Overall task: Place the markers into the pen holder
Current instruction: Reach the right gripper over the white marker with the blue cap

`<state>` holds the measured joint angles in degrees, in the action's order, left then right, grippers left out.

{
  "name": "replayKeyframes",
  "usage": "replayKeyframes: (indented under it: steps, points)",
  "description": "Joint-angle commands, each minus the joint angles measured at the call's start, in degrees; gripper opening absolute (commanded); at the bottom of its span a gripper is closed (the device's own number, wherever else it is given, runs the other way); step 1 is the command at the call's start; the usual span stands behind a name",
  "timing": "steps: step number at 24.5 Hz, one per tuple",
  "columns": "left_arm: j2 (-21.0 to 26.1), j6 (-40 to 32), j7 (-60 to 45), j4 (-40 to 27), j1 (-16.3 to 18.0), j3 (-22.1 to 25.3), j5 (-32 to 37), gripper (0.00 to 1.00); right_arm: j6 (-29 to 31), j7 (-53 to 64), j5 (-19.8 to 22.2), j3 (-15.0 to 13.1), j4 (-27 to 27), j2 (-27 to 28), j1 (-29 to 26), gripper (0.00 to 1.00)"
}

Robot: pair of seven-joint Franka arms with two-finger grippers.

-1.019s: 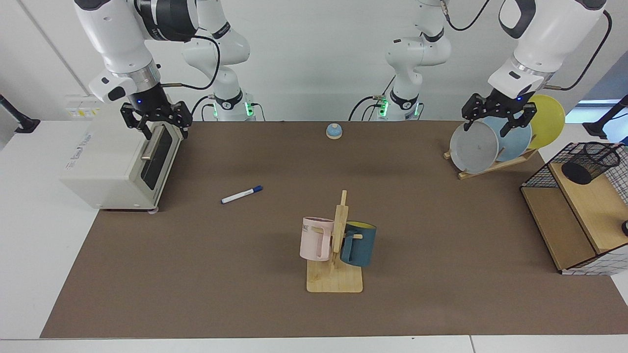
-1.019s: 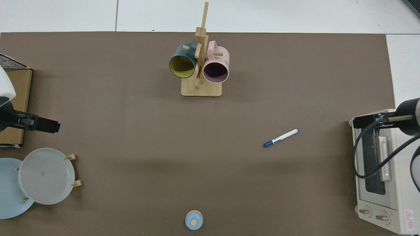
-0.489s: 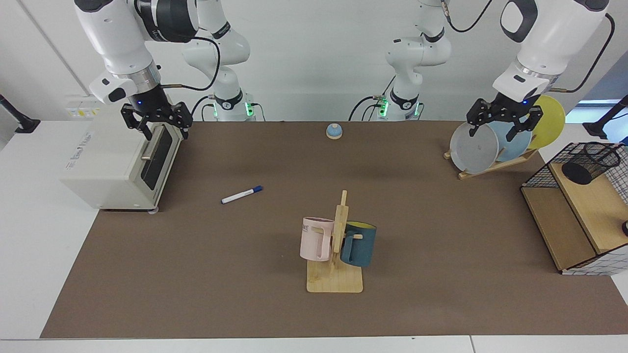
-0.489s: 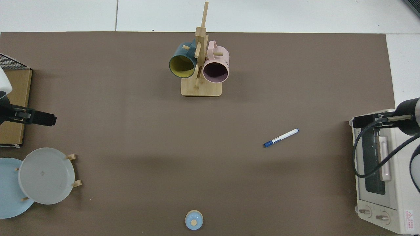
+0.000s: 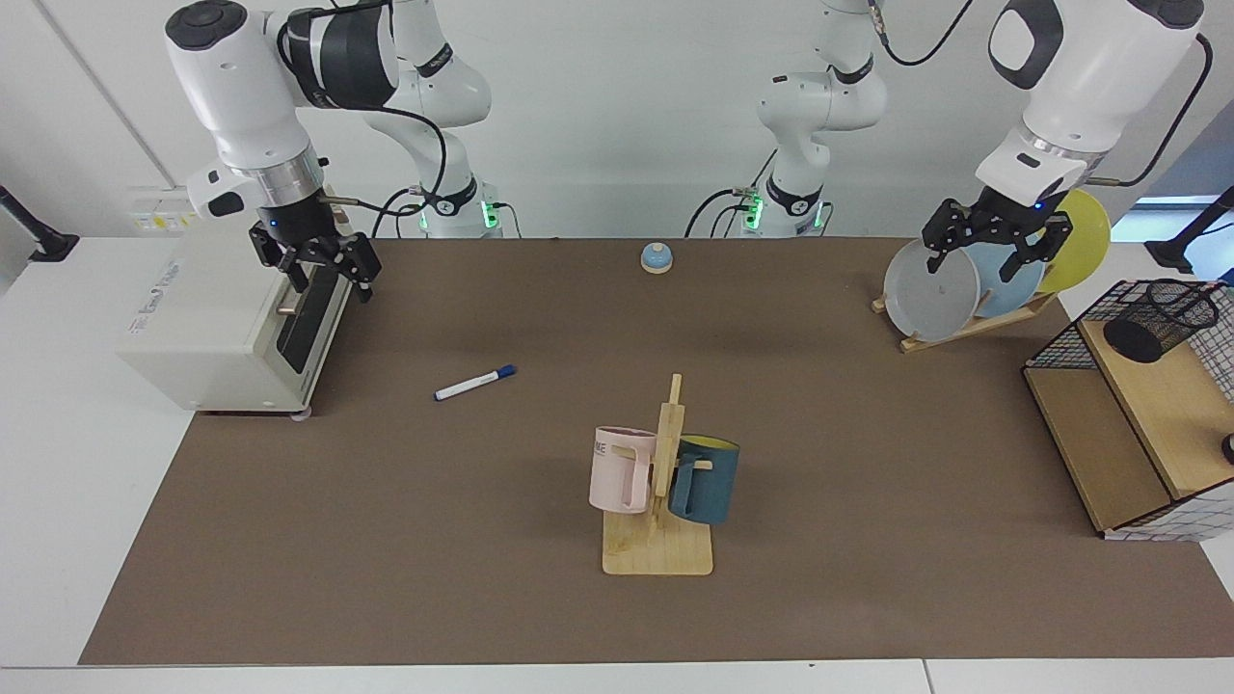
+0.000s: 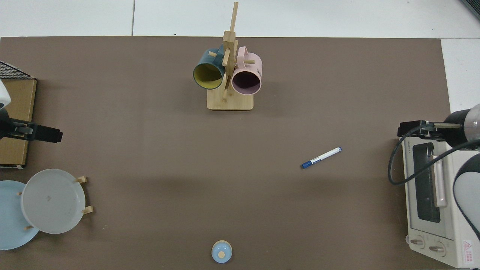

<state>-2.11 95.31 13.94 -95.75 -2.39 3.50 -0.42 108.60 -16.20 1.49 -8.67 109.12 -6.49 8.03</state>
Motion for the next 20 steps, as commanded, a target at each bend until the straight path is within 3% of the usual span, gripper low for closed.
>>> replayKeyframes:
  steps: [1, 5, 11, 18, 20]
  points:
    - [-0.1, 0.8, -0.7, -0.6, -1.2, 1.0, 0.9, 1.00, 2.5, -14.9, 0.4, 0.4, 1.0, 2.4, 1.8, 1.00]
    - [-0.1, 0.8, -0.6, -0.8, -1.2, 1.2, 0.8, 1.00, 3.7, -28.5, 0.2, 0.4, 1.0, 6.3, 2.1, 1.00]
    - [0.3, 0.9, -0.9, -1.3, -1.2, 1.2, 0.8, 1.00, 3.8, -39.5, -0.5, 0.4, 3.8, 9.5, 3.9, 1.00]
    - [0.5, 1.5, -0.9, -2.6, -1.1, 1.3, 0.8, 1.00, 4.3, -55.9, -5.6, 0.5, 7.6, 11.0, 5.5, 1.00]
    - [0.5, 2.0, -0.9, -3.3, -1.2, 1.3, 0.8, 1.00, 6.9, -57.4, -6.2, 0.4, 8.7, 11.8, 5.6, 1.00]
